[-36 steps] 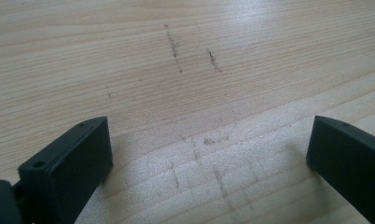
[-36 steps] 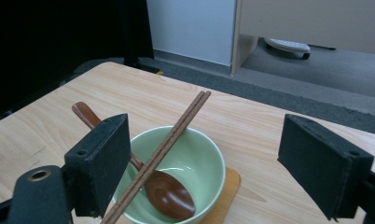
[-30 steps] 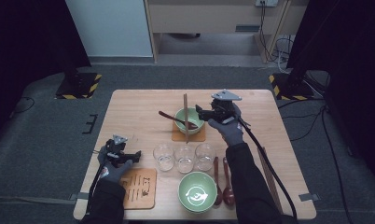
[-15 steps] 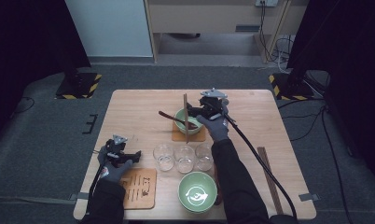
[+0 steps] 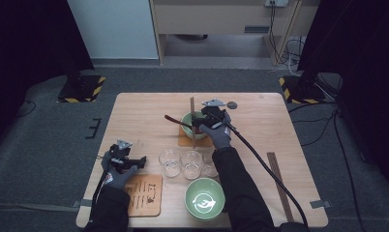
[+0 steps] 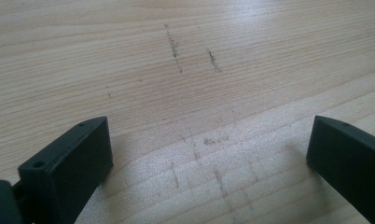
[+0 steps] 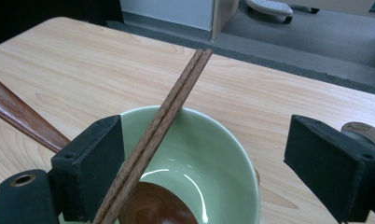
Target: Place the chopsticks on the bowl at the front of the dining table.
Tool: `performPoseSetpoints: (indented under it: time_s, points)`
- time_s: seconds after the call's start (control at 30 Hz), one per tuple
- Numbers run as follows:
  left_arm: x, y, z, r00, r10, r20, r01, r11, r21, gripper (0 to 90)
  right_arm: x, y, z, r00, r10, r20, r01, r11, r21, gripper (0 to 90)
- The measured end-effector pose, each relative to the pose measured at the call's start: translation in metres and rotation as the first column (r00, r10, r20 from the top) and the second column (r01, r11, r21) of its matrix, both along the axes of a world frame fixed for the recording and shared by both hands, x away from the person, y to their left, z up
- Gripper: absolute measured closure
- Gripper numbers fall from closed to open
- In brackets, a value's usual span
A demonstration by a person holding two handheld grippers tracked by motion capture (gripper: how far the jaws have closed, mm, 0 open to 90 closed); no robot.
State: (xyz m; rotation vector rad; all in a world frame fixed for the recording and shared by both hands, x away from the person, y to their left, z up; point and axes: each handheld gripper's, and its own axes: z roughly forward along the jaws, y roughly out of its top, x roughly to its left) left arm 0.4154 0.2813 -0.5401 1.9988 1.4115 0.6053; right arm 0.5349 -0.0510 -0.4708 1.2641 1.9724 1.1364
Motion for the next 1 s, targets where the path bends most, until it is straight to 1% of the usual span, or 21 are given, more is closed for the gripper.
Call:
performPoseSetpoints:
  time_s: [0.43, 0.77, 1.0]
  points:
    - [0.0, 0.0, 0.0, 1.0, 0.0, 0.0, 0.0, 1.0, 0.0, 0.0, 0.003, 0.003, -0.012, 0.9998, -0.012, -0.017, 0.012, 0.999, -0.043, 11.5]
    - [0.0, 0.0, 0.0, 1.0, 0.001, 0.001, -0.001, 1.0, -0.001, 0.0, 0.002, 0.004, -0.013, 0.9997, -0.012, -0.023, 0.011, 0.999, -0.042, 11.3]
    - [0.0, 0.0, 0.0, 1.0, 0.001, 0.001, -0.001, 1.0, -0.001, 0.0, 0.001, 0.004, -0.013, 0.9996, 0.0, -0.028, -0.001, 0.999, -0.043, 11.1]
